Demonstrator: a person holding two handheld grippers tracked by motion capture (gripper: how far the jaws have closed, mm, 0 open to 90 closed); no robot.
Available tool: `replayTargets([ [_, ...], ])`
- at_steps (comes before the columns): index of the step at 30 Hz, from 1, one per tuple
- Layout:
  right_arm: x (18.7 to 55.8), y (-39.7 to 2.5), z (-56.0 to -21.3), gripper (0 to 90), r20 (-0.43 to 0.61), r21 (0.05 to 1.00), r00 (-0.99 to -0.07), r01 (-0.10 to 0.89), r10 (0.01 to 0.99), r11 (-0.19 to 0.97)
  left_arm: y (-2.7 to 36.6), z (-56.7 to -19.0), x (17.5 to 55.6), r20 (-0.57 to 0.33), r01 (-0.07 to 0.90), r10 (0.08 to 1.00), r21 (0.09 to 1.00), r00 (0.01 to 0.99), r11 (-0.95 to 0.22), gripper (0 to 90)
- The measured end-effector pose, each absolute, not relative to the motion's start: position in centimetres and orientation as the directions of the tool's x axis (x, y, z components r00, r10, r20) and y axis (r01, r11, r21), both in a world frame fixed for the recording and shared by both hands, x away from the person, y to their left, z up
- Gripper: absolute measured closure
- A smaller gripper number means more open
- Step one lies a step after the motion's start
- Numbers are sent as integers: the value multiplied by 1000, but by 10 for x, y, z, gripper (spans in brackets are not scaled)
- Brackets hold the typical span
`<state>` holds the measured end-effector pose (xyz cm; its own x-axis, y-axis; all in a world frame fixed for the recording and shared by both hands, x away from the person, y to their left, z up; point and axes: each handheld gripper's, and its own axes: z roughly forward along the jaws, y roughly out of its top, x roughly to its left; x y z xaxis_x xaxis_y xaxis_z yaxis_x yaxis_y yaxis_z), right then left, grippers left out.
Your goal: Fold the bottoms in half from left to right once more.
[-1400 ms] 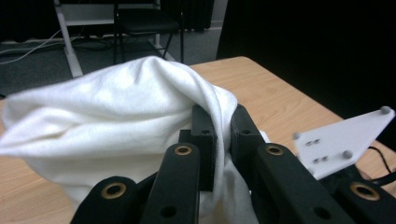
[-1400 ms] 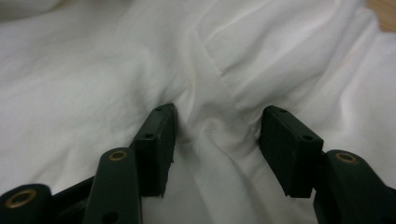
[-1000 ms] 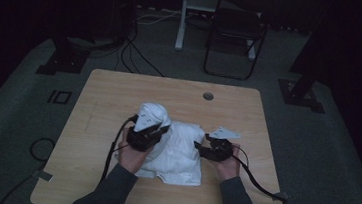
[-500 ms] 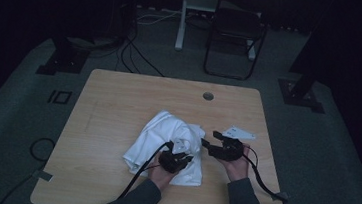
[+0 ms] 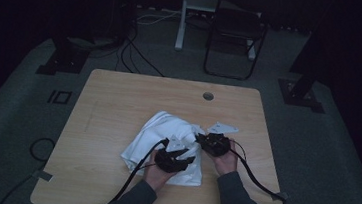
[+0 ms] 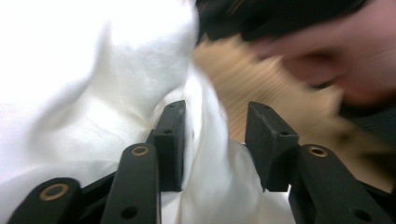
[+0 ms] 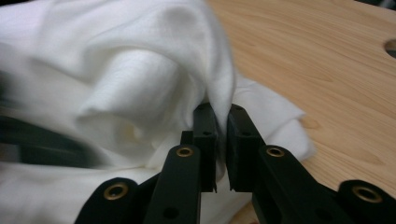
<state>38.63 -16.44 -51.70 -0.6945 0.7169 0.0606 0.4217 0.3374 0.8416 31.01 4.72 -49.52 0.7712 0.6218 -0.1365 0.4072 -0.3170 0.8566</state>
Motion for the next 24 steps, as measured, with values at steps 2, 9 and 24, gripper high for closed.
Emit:
replayTargets([
  [2,391,-167,-519,843,64,836,-685,434,726,335,66,-471,301,-125,361,622,893,773,-269,551],
  [9,401,-171,-525,828,73,818,-669,465,740,340,148,-452,313,-75,409,807,887,585,-214,546],
  [24,408,-172,-529,813,80,802,-652,491,754,340,140,-505,312,-130,498,778,829,615,-254,565],
])
